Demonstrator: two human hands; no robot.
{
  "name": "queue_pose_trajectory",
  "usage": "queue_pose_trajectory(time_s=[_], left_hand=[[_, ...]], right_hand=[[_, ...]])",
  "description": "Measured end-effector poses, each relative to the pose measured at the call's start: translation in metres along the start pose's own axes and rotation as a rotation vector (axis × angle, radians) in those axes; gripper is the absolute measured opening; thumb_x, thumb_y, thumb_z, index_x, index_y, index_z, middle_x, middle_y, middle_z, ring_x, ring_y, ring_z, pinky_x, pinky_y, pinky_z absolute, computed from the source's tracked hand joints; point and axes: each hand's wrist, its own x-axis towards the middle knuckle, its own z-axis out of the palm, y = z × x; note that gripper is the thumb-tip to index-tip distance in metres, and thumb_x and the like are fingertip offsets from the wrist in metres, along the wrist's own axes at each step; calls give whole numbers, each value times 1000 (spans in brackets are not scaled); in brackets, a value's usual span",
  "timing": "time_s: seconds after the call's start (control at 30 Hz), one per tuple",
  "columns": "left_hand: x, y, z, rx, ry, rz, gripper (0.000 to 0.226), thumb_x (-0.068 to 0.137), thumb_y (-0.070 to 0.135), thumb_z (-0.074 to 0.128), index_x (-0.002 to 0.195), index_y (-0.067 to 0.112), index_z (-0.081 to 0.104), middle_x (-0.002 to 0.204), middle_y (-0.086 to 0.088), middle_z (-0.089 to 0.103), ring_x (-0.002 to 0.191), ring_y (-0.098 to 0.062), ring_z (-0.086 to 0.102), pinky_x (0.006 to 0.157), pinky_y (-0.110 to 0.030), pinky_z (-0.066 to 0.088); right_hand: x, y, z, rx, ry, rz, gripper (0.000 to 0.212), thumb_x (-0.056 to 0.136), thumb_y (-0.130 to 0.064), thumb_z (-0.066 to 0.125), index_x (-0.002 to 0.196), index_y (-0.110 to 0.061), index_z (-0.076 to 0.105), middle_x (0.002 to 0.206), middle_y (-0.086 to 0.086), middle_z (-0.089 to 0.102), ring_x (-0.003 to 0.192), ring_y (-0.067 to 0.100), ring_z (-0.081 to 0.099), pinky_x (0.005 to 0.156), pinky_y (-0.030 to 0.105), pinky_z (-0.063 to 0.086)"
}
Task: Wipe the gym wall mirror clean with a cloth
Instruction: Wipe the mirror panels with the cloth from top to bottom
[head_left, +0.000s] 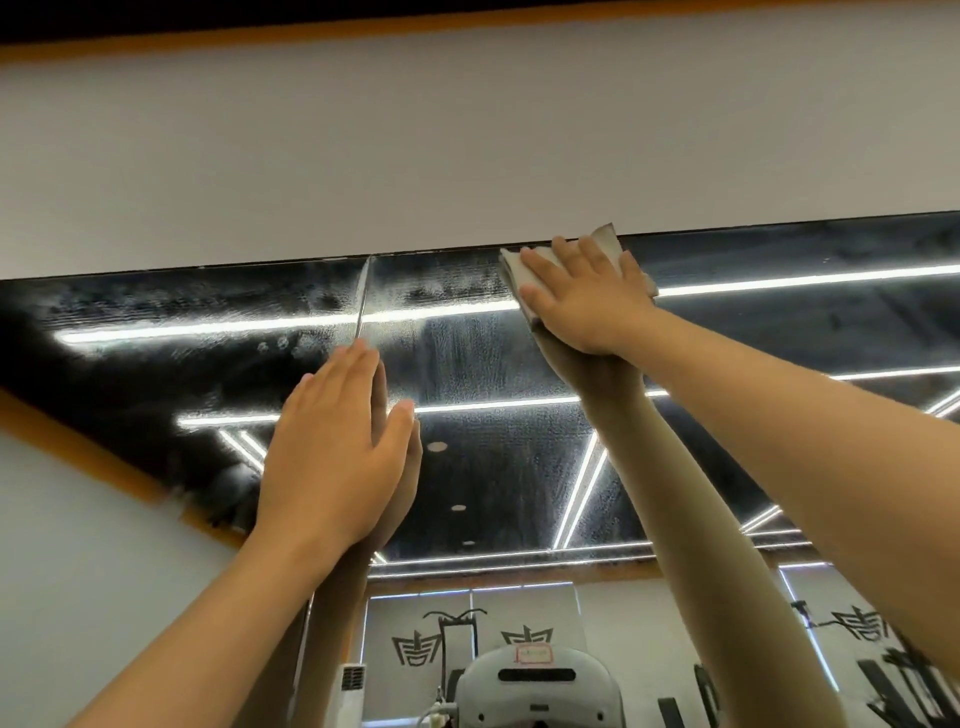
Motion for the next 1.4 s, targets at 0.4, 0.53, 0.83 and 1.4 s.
queue_pose_trajectory(time_s=[0.4,0.53,0.83,1.4], left_hand=[[-1,-1,0,3,-35,1,60,101,36,37,155,10,27,162,-5,26,151,-17,18,125,-38,9],[-2,-3,2,7,-46,-1,63,102,38,34,157,11,22,164,-4,20,152,-15,12,125,-37,6],[-4,-2,1,10,-58,10,66,102,44,25,159,14,9,167,0,6,153,-11,-2,124,-32,-5],[-16,-78,-45,142,-82,155,87,84,62,3,158,19,13,166,4,9,151,-5,0,122,-25,-6]], right_hand=[[-150,-30,23,-15,-63,-175,72,82,-63,-11,153,-46,-11,165,-10,-13,150,12,-19,120,45,-13],[-164,-26,22,-69,-90,-214,64,83,-67,-10,144,-51,-22,164,-13,-15,149,9,-21,120,41,-15],[-77,-38,10,-49,-121,-192,69,90,-73,7,152,-49,-8,165,-12,-14,150,9,-17,120,43,-12],[40,-89,7,-26,-25,-50,56,104,-57,12,156,-42,0,167,-4,-7,153,21,-10,120,56,-6]])
